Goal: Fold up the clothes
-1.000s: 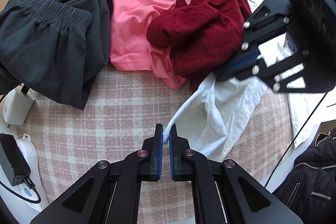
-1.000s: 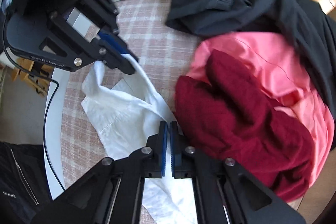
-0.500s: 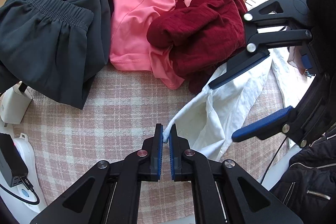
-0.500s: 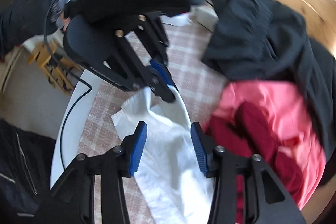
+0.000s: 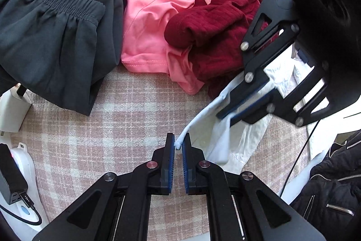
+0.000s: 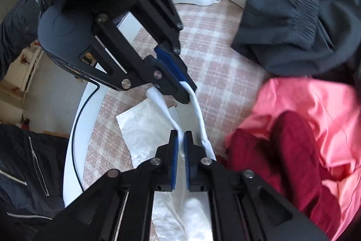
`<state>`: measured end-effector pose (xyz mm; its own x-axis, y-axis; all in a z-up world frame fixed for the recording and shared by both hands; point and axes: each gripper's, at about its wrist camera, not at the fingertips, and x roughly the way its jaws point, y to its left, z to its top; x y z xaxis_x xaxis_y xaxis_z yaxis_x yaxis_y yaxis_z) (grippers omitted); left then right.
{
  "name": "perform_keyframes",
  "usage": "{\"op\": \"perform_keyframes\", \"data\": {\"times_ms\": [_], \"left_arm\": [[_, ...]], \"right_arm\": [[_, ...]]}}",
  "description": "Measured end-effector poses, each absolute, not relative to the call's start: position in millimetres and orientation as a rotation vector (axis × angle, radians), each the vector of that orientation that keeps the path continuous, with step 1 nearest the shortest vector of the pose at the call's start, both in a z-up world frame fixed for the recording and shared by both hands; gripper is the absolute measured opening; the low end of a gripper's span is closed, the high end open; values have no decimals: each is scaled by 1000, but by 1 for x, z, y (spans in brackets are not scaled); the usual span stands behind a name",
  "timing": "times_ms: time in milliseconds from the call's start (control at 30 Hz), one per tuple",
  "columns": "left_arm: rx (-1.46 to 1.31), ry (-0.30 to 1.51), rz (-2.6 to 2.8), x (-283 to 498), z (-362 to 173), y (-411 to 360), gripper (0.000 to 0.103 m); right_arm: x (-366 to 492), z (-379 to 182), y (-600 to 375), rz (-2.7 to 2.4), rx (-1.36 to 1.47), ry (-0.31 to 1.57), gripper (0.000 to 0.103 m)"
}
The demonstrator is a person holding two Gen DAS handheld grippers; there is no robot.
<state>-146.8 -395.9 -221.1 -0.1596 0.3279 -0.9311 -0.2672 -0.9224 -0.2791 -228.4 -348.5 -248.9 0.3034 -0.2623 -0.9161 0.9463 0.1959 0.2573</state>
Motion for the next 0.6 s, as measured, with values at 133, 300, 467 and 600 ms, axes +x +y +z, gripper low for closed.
{"op": "perform_keyframes", "data": {"times_ms": [133,300,467,600], "left_arm": [[-1719,-92,2137,-144,-219,-399,6],[-1683,-128,2147,-135,-211,-404,26],[-1687,-133,2174,-122,-210,-411,36],[-1657,-172,2174,-146,-222,-409,45]], "right_arm": [[-238,-248,-349,-1046,1039,848,5],[-238,-249,-356,-1045,1062,883,5],[-244,-250,-358,-1088,1095,916,5],[-247,-254,-355,-1096,1113,930,5]]}}
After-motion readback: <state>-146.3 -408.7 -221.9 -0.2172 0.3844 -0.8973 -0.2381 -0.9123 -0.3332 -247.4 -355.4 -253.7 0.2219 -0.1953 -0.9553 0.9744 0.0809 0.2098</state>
